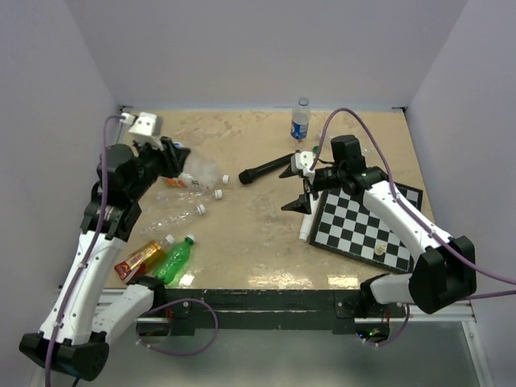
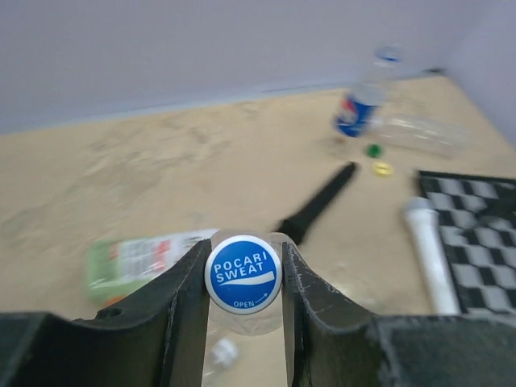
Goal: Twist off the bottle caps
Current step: Pick up the plastic bottle at the center of the board, then unscrew the bottle cap from the plastic bottle.
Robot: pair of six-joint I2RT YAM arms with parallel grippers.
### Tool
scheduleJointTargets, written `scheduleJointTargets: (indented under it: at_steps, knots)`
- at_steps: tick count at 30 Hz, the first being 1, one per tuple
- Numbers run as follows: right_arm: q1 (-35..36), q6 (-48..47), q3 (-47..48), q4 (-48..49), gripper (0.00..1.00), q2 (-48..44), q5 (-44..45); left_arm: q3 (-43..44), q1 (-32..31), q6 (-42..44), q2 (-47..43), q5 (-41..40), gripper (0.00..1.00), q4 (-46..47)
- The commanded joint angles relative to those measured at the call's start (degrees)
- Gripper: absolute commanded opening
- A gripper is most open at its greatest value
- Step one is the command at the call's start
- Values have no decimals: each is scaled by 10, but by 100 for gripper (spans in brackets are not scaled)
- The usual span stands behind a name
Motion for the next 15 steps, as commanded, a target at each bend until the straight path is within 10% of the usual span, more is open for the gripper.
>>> scheduleJointTargets:
  at_steps: [1, 15]
  knots:
    - [38, -99, 31, -41, 98, -13, 46, -1, -113, -62, 40, 236, 0, 138]
    - [45, 108, 7, 99, 98, -12, 91, -143, -252, -240, 135, 108, 0, 455]
